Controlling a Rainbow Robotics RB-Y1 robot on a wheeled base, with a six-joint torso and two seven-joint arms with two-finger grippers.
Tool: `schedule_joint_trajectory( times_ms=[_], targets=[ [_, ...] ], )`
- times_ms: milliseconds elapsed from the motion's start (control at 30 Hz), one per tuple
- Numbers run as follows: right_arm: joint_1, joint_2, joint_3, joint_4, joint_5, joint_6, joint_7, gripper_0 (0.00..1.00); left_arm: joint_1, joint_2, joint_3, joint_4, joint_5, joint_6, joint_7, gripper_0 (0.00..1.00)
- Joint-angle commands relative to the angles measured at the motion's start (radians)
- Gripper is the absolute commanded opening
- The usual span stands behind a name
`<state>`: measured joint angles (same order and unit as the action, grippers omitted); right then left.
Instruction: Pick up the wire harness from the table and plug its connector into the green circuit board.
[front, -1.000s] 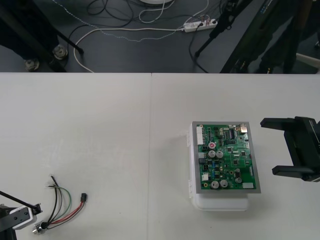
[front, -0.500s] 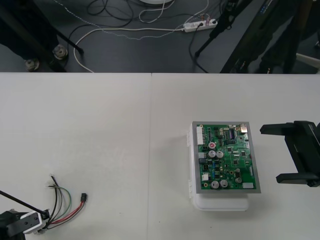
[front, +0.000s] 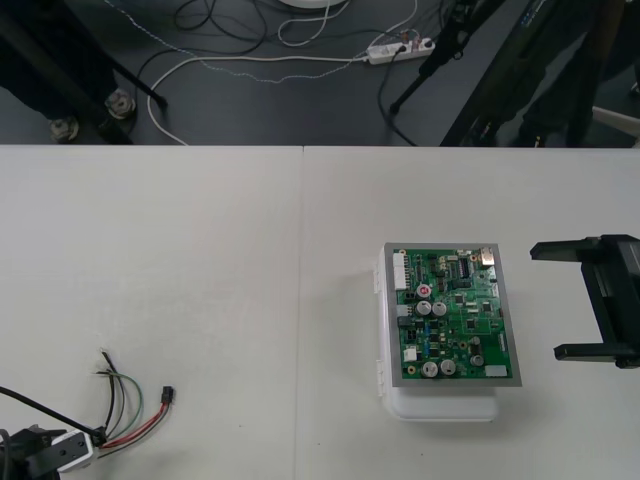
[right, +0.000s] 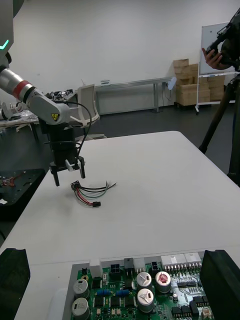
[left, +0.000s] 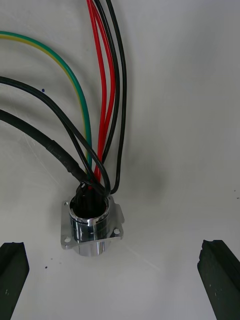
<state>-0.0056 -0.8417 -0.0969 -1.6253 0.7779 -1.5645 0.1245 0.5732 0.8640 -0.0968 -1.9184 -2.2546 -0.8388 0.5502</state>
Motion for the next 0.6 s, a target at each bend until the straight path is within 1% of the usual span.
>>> schedule_joint_trajectory(
  times_ms=[33,300,600],
  targets=[
    [-0.019,-0.042,-0.032,-0.007,0.004,-0.006,0.103,1.00,-0.039,-0.014,-0.037,0.025,-0.008,0.093,-0.055,1.00],
    [-0.020,-0.046,-0.038,0.039,0.011,-0.006,0.141,1.00,-0.044,-0.014,-0.040,0.027,-0.010,0.096,-0.050,1.00],
    [-0.020,-0.048,-0.046,0.039,0.011,-0.006,0.172,1.00,-0.061,-0.016,-0.054,0.041,-0.011,0.096,-0.046,1.00]
  ],
)
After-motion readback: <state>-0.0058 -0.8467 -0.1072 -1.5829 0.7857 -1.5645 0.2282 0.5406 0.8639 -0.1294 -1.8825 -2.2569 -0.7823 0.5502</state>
